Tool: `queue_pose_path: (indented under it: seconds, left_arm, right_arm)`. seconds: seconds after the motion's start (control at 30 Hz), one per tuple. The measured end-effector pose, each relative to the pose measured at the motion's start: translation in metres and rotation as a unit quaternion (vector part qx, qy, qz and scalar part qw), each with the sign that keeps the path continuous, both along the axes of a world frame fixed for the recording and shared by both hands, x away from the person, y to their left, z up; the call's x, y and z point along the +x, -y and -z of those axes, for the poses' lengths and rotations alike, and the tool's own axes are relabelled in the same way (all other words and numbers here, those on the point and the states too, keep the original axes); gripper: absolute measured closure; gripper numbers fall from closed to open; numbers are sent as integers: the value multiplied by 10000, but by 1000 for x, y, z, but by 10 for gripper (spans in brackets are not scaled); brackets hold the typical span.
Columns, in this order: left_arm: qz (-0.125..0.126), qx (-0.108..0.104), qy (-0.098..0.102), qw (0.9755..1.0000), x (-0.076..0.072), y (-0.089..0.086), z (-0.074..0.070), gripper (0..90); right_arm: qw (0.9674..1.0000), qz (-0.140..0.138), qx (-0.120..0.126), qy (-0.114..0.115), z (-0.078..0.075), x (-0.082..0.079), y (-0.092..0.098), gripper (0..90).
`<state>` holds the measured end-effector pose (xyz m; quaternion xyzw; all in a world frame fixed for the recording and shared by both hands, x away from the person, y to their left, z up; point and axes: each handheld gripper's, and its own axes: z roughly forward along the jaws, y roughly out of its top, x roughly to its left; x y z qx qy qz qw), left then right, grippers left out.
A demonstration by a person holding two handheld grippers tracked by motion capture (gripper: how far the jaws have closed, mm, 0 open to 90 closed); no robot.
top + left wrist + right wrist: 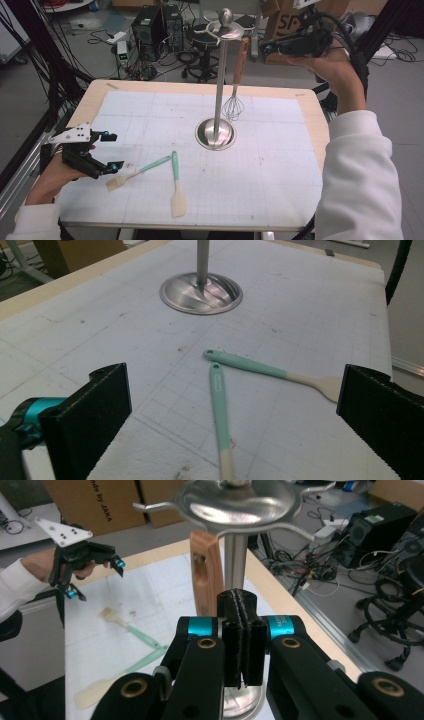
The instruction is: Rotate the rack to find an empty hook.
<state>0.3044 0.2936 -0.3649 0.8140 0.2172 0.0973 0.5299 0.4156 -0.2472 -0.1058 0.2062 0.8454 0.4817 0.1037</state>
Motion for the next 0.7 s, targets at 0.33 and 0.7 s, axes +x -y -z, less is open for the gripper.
queue_pose_path:
  seconds: [0.33, 0.7]
  left_arm:
    - [19, 25, 25, 10000, 0, 0, 0, 17]
    - [21, -6, 71, 10000, -2, 1, -2, 17]
  right_arm:
    - [9999, -108, 8, 84, -7, 4, -16, 890]
    - [9993, -363, -43, 126, -6, -2, -43, 890]
